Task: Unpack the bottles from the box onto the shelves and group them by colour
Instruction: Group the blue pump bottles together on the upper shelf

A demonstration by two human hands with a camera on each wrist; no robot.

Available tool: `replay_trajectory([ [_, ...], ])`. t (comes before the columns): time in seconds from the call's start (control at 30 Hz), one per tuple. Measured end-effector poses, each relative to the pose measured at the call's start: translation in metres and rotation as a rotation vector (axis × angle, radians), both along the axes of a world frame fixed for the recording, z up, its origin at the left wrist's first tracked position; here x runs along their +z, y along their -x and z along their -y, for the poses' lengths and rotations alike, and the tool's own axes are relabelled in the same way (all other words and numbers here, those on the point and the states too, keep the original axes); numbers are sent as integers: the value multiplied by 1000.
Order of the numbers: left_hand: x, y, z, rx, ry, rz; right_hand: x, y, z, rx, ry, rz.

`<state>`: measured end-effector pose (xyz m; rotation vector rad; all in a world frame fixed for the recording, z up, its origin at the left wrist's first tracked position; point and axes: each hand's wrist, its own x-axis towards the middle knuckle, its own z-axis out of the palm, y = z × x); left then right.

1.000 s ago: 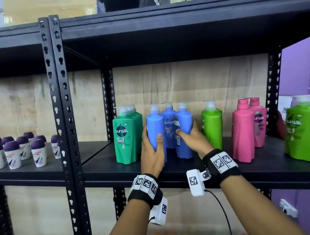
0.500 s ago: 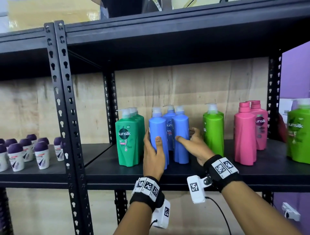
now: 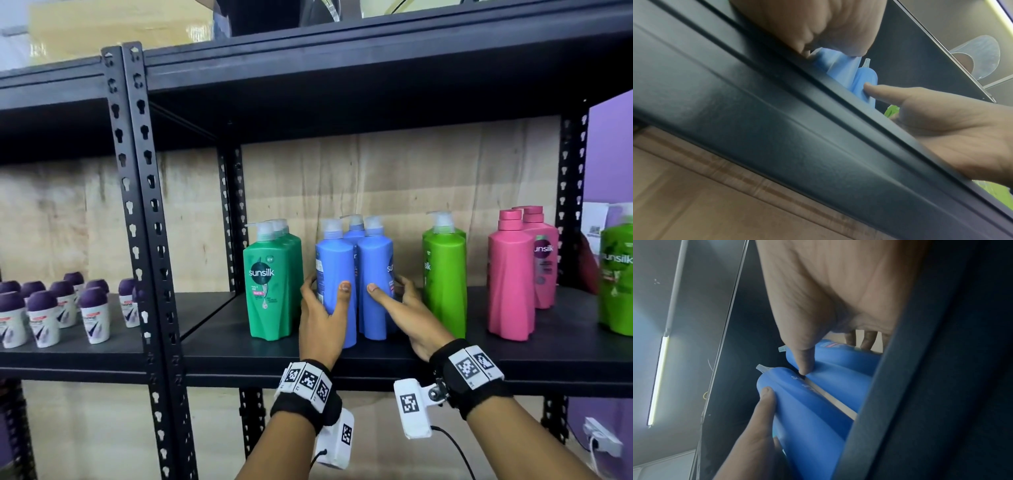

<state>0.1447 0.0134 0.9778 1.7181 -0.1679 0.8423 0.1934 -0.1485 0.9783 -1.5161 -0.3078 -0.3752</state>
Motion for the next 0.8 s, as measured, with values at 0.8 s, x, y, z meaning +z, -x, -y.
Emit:
replay_trajectory([
  [0.8,0,-1,-8,-45,4,-110,-11,16,4,-180,182,128],
])
